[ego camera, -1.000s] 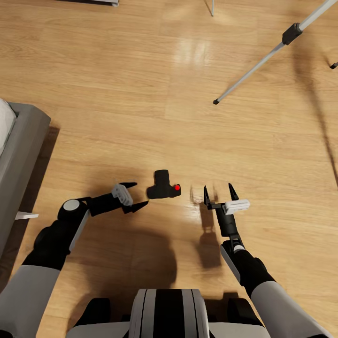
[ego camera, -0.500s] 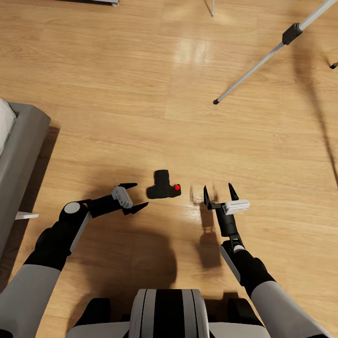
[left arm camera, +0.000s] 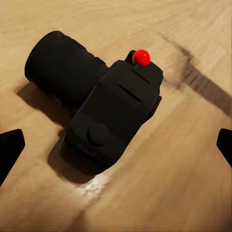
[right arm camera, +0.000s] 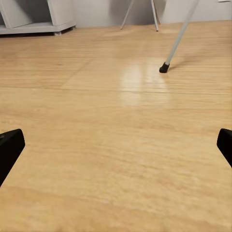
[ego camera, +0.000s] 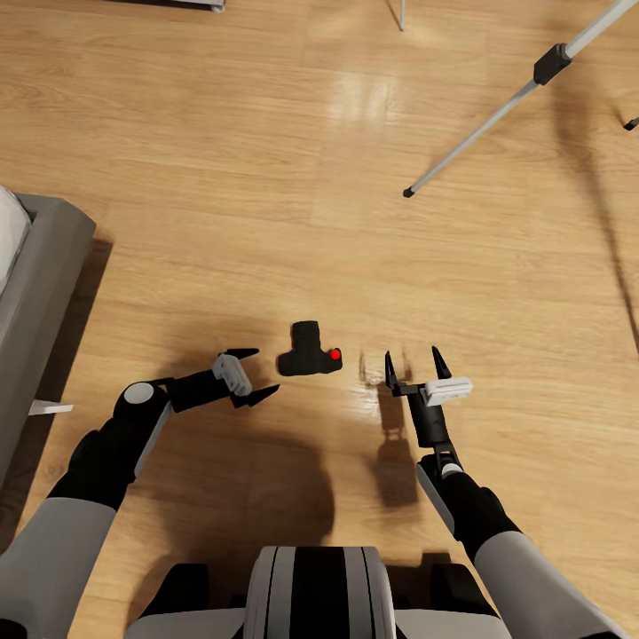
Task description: Attach the digital camera to the camera tripod in the bedroom.
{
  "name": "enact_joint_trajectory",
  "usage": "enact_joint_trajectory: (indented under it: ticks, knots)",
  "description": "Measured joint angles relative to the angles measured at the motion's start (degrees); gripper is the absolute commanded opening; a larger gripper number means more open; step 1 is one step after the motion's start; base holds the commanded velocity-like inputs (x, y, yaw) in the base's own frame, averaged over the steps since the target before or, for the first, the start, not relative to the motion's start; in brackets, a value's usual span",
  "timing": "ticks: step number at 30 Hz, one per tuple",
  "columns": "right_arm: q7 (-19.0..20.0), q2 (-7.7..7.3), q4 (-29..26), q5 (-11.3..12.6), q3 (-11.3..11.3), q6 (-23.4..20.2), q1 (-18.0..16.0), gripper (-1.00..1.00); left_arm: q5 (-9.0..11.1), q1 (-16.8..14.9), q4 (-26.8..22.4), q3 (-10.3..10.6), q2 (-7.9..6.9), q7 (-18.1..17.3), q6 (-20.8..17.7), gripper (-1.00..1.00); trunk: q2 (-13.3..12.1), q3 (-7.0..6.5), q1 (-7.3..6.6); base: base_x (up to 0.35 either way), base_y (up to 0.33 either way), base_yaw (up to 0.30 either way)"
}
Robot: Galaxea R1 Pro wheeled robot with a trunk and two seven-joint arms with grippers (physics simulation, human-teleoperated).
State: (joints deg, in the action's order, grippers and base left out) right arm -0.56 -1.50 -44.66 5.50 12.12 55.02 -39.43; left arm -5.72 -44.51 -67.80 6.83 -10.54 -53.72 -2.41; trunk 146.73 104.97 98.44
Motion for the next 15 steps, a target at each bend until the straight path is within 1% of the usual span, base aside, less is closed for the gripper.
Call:
enact_joint_trajectory:
  ticks: [11,15]
  knots:
    - [0.0,0.0,0.0,0.0,0.0,0.0,0.0,1.0,-0.3,-0.7,0.2,0.0,0.01,0.3,0.1,1.0,0.0,0.0,0.0,0.0,0.0,0.0]
    - [0.0,0.0,0.1,0.0,0.0,0.0,0.0,1.0,-0.3,-0.8,0.1,0.0,0.06,1.0,0.4,1.0,0.0,0.0,0.0,0.0,0.0,0.0]
